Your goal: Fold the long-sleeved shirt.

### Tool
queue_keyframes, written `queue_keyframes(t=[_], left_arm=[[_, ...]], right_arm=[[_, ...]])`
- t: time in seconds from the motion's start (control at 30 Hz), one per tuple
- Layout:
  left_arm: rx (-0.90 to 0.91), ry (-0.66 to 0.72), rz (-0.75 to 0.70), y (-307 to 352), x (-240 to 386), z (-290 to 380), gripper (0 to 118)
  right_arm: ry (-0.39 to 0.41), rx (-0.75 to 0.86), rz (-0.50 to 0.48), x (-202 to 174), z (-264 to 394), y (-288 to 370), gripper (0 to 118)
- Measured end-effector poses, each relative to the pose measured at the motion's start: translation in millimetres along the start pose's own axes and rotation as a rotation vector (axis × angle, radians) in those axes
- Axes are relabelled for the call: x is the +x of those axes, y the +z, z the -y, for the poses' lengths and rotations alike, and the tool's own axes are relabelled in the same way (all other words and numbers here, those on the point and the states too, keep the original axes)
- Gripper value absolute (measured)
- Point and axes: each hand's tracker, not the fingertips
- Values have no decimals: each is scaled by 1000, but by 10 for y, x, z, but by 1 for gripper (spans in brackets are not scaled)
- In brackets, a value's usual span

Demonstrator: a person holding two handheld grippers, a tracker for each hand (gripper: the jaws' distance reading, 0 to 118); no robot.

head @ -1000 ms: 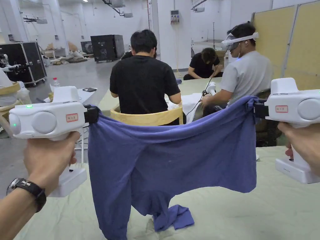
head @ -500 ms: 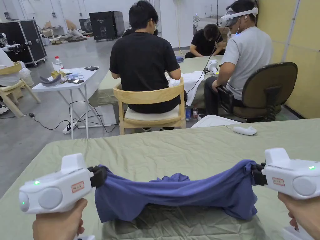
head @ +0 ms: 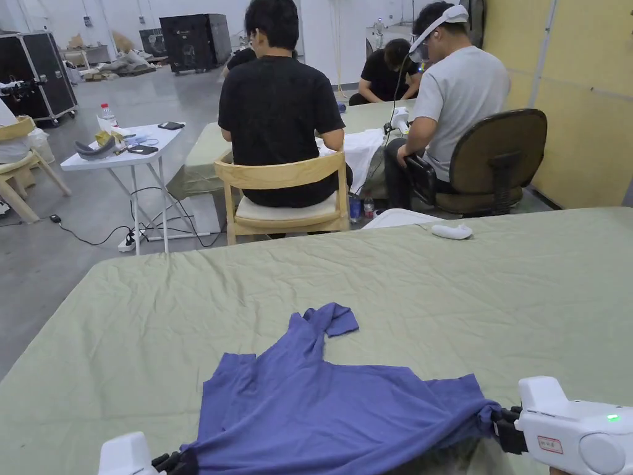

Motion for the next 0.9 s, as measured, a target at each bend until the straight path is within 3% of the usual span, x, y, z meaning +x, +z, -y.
queue_keyframes(t=[0.4,0.77,0.83,0.9], left_arm=[[-145,48,-34,565,-117,1144,4],[-267,24,-59,418,-104,1441,6],[-287,-7,-84,405,-76,1443,23],[-287,-45,-96,427,-69,1446,49]], right_arm=[[-21,-140,-43,-21,996,396,7],[-57,-235,-45,14,1218,213,9],[-57,-261,-34,10,1231,185,19],[-63,-293,-8,10,1246,183,47]])
